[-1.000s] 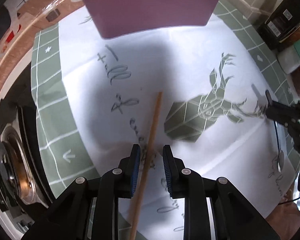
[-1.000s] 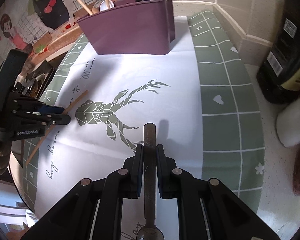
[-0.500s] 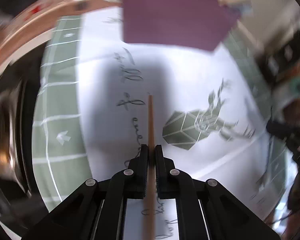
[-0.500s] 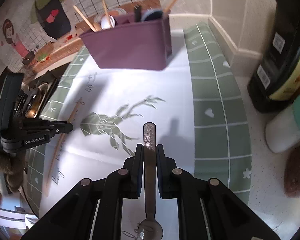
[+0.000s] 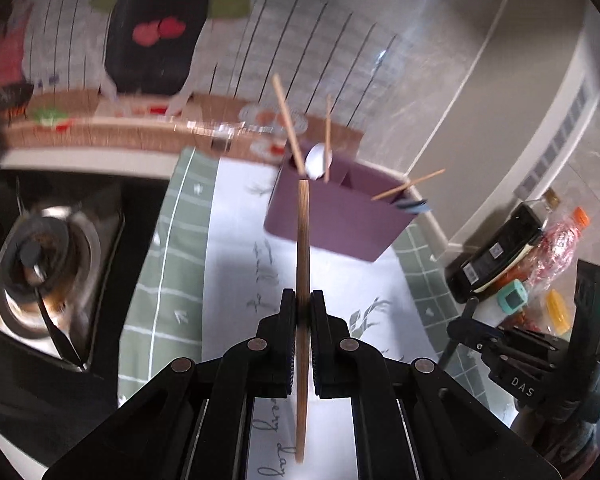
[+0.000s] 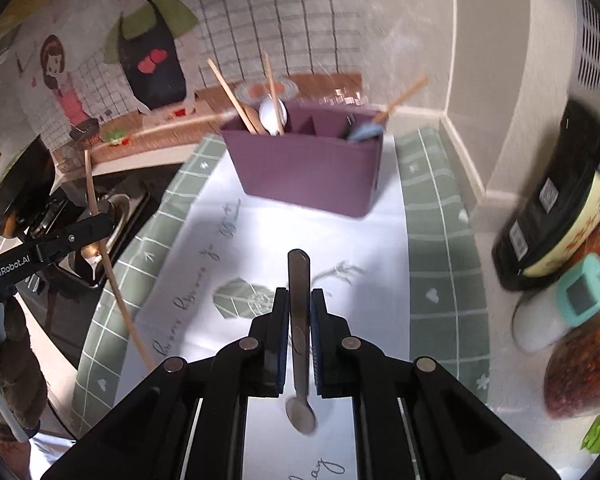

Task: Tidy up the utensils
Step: 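Lift the chopstick and spoon with both grippers up over the purple caddy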

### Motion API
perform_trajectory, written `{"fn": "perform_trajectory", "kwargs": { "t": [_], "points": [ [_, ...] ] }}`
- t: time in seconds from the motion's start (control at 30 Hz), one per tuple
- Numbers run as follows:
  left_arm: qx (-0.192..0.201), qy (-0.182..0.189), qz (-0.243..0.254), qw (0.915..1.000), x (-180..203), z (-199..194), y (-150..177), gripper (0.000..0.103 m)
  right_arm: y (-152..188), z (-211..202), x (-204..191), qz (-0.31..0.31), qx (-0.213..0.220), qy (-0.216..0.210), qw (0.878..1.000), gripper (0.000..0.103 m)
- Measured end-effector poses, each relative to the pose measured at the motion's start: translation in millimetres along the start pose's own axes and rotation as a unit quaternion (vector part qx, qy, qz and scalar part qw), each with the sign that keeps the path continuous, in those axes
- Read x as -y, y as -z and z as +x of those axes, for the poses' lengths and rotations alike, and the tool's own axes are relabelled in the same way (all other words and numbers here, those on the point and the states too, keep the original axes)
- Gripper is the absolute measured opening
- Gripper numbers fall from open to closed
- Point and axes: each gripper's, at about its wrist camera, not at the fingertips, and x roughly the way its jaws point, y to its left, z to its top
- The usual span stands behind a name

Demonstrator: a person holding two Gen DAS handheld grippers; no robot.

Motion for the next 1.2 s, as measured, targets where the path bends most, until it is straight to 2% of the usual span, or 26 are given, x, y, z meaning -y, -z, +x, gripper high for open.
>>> {"fn": "perform_trajectory", "kwargs": {
  "t": [0.17, 0.43, 0.53, 0.6, 0.77, 0.83, 0.9, 1.0, 1.2],
  "points": [
    [0.044, -0.003, 0.039, 0.9983, 16.6, -30.0, -15.5, 0.006, -18.6, -30.7, -9.5, -0.012, 0.045, 0.009, 0.999, 0.005],
    [0.118, -0.007, 0.105, 0.9874, 51.2, -79.6, -80.2, 0.007, -83.8, -105.0, -14.8, -0.052, 0.14, 0.033, 0.988, 0.005],
    [0.123, -0.01, 0.11, 0.9864, 54.7, -86.8, -91.9, 0.007, -95.8, -100.7, -15.1, -0.068, 0.111, 0.019, 0.991, 0.005],
    [0.112, -0.012, 0.105, 0.9881, 51.5, -82.9, -90.1, 0.007, -90.8, -74.4, -11.7, -0.069, 0.069, 0.016, 0.995, 0.007],
    [0.067, -0.011, 0.082, 0.9943, 33.5, -59.3, -61.8, 0.007, -48.2, 12.3, 7.1, -0.01, -0.044, 0.004, 0.999, 0.022],
    [0.046, -0.013, 0.071, 0.9963, 24.6, -47.4, -45.9, 0.007, -28.3, 47.1, 12.4, 0.013, -0.084, 0.01, 0.996, 0.023],
    [0.03, -0.019, 0.064, 0.9973, 17.0, -37.5, -29.6, 0.007, -14.1, 67.6, 14.7, 0.026, -0.104, 0.016, 0.994, 0.026],
    [0.01, -0.023, 0.052, 0.9983, 8.4, -27.8, -9.7, 0.007, -2.4, 91.7, 19.9, 0.063, -0.118, 0.026, 0.991, 0.026],
    [0.014, -0.025, 0.033, 0.999, -1.8, -32.3, 7.7, 0.007, 9.0, 114.7, 24.7, 0.115, -0.111, 0.051, 0.986, 0.026]
  ]
}}
